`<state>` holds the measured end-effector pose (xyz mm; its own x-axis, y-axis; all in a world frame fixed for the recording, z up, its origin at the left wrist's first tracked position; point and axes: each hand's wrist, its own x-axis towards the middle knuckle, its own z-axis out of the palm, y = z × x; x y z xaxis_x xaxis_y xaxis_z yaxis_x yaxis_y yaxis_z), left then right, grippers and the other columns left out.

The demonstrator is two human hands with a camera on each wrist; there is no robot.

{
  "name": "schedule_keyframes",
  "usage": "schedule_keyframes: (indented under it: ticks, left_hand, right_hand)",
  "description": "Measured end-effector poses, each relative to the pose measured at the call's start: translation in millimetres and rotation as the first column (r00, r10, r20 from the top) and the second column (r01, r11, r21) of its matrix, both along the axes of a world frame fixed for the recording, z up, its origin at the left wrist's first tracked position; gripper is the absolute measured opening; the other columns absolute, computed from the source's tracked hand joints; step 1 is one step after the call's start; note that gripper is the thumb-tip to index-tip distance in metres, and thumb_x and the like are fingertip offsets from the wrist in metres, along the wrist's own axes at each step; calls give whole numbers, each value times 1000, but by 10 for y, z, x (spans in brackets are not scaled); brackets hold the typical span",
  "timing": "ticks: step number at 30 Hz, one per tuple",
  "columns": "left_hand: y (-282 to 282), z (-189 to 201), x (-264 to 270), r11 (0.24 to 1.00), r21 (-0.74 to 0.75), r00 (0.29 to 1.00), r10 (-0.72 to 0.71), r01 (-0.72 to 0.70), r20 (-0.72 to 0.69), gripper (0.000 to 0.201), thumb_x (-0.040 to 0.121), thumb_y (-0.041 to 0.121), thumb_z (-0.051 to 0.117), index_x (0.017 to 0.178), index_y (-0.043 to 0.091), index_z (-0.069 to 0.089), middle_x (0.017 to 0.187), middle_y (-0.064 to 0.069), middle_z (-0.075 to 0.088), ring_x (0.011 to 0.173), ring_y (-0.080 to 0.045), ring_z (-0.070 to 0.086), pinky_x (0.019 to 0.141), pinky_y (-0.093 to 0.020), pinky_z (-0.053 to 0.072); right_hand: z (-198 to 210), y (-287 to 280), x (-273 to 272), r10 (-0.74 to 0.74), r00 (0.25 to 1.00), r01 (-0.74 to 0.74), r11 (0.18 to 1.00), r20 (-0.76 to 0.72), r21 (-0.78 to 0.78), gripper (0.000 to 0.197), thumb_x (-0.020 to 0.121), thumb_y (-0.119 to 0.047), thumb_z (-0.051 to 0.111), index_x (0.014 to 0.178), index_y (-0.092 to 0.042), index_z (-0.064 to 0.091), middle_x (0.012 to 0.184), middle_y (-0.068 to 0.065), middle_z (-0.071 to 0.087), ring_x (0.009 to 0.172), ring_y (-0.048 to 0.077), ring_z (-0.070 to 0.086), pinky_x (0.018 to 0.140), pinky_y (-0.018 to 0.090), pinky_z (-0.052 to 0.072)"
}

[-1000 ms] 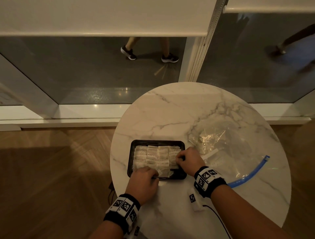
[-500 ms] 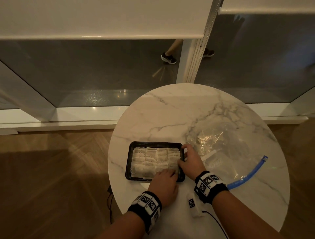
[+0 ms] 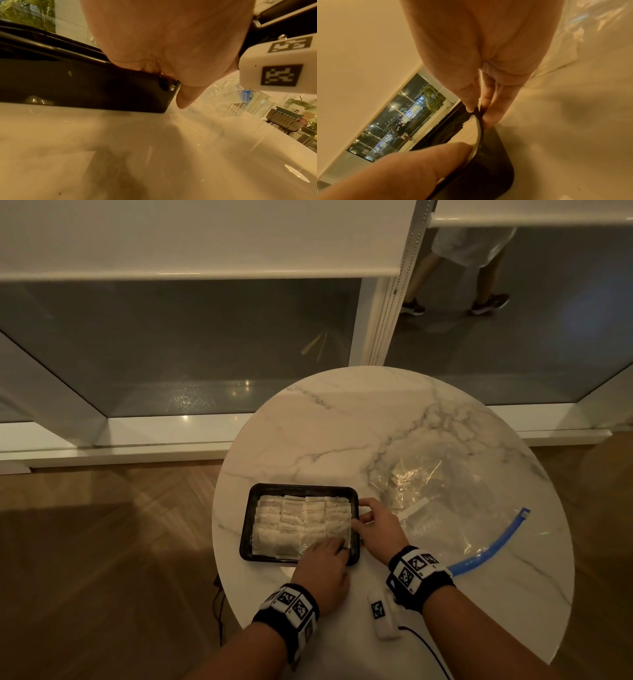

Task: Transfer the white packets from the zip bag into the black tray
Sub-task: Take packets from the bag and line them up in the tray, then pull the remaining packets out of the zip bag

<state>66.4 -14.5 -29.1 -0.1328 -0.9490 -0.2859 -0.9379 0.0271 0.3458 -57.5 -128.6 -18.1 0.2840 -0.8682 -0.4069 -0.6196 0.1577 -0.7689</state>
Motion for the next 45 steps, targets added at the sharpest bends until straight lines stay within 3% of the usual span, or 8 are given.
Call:
schedule_keyframes:
  ticks: [10, 18, 22, 29, 34, 39, 42, 45]
  left_hand:
    - [151, -57, 38, 983, -164, 987, 62, -86, -145, 28, 91, 14, 53, 116, 16, 65, 111, -5, 64, 100, -26, 59, 87, -37, 46]
    - [169, -80, 12, 975, -168, 971, 110, -147, -212, 39, 87, 2, 60, 120, 22, 66, 113, -4, 66, 101, -25, 60, 87, -39, 50]
    - [168, -59, -3, 973, -162, 970, 129, -164, -205, 44, 83, -2, 63, 121, 20, 67, 111, -6, 67, 99, -27, 63, 87, -37, 53]
    - [196, 172, -204, 925, -304, 955, 153, -229, -254, 23, 98, 32, 46, 110, 28, 65, 111, 9, 62, 104, -11, 49, 89, -29, 43]
    - [26, 354, -725, 915, -404, 980, -73, -8, -184, 17, 99, 38, 51, 104, 29, 64, 106, 9, 60, 97, -12, 53, 82, -29, 45]
    - [-179, 497, -1326, 915, -371, 975, -203, 157, -89, 16, 97, 40, 56, 108, 31, 63, 116, 3, 60, 100, -19, 56, 78, -33, 47]
    - [-275, 519, -1610, 935, -289, 976, -220, 207, -11, 20, 94, 40, 56, 112, 34, 63, 130, 0, 56, 112, -23, 55, 85, -39, 52]
    - [-361, 524, -1746, 973, -155, 983, -162, 173, 85, 29, 91, 38, 63, 120, 40, 61, 149, -7, 45, 130, -34, 47, 96, -48, 51]
  right_hand:
    - [-33, 61, 7, -26, 999, 26, 1000, 32, 2, 34, 90, -16, 67, 122, -24, 58, 80, 0, 66, 73, 17, 68, 71, 42, 61]
    - [49, 191, -119, -86, 993, 88, 996, 81, -30, 38, 98, -33, 55, 133, -24, 46, 75, 2, 65, 73, 19, 69, 73, 48, 60]
    - [173, 303, -331, -175, 971, 170, 984, 166, 43, 33, 98, -24, 56, 130, -25, 49, 88, 7, 63, 78, 23, 69, 67, 42, 62]
    - [383, 513, -972, -268, 906, 273, 961, 327, 32, 27, 96, -9, 57, 116, -28, 57, 92, 11, 63, 80, 22, 68, 64, 36, 61]
    - [459, 540, -1563, -353, 852, 409, 910, 386, -71, 21, 96, -4, 57, 102, -22, 64, 84, 6, 64, 82, 21, 66, 61, 30, 59]
    - [429, 392, -2133, -387, 855, 467, 865, 344, -186, 20, 94, -5, 60, 97, -23, 66, 89, 2, 65, 77, 6, 62, 61, 30, 58]
    - [310, 287, -2426, -265, 942, 323, 880, 203, -348, 28, 89, 1, 60, 95, -25, 67, 95, -3, 67, 87, 8, 62, 74, 25, 54]
    - [224, 206, -2562, -6, 997, -39, 813, -75, -581, 26, 78, -5, 60, 97, -17, 73, 101, -1, 68, 100, 17, 60, 89, 30, 51]
